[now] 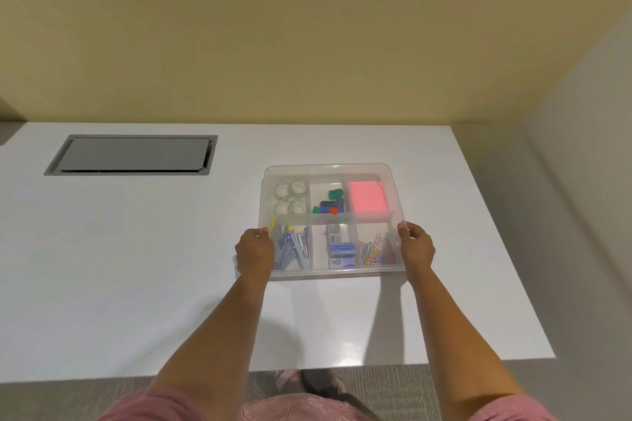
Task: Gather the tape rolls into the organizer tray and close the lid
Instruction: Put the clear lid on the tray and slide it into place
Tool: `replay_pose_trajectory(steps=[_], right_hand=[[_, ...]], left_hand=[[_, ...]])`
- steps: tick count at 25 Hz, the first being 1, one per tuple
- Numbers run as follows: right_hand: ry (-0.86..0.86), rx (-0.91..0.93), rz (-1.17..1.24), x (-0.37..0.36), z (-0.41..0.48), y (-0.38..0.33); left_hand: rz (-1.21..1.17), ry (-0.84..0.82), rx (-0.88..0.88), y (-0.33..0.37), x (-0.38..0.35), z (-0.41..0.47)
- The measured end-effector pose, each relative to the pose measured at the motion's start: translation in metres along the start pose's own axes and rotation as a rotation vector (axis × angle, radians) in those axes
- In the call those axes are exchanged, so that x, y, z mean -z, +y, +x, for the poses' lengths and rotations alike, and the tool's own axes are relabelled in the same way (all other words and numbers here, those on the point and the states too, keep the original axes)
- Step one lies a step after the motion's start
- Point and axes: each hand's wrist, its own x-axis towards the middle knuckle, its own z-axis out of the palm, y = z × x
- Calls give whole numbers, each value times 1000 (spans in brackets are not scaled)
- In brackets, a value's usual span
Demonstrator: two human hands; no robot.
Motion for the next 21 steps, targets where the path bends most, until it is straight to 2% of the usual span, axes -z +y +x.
replay_pose_trajectory(steps=[7,13,17,21], right_hand=[[-68,-80,72,19,-18,20],[-127,-133,225,29,-27,34],[-125,-113,270,28,-28,35],[-104,-106,226,27,-25,39]], left_hand=[[-38,0,63,-24,2,-32],[-197,-31,205,-49,-7,-31],[-288,-13,216,-52,-9,-30],[-243,-7,181,-48,-5,-35]])
